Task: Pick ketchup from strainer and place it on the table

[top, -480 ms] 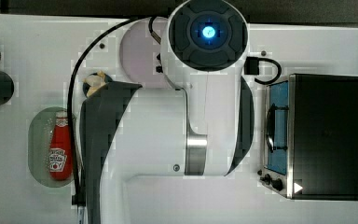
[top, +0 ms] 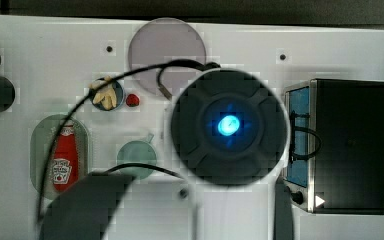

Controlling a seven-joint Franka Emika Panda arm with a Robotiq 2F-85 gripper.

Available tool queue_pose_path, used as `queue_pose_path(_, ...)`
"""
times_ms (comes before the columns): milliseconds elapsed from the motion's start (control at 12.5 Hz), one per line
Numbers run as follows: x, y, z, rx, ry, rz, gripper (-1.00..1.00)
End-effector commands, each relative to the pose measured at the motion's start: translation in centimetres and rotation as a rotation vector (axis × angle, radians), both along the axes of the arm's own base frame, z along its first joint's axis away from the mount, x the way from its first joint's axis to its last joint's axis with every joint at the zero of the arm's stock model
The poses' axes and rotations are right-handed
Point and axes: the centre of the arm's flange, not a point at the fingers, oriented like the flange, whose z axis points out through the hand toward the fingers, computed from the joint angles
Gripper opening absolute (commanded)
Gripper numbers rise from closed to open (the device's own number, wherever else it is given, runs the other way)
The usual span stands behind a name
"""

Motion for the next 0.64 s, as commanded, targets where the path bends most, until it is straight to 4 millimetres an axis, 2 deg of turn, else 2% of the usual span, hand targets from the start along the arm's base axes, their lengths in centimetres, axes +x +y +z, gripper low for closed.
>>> queue_pose_path(80,0.7,7.9,-1.9,-0.002,0.03,0.103,1.0)
queue_pose_path(400,-0.9,19.5,-3.9,-0.019,0.023,0.324,1.0)
queue_pose_path(640,-2.7,27.1,-6.4,-0.007,0.018,0.474,1.0)
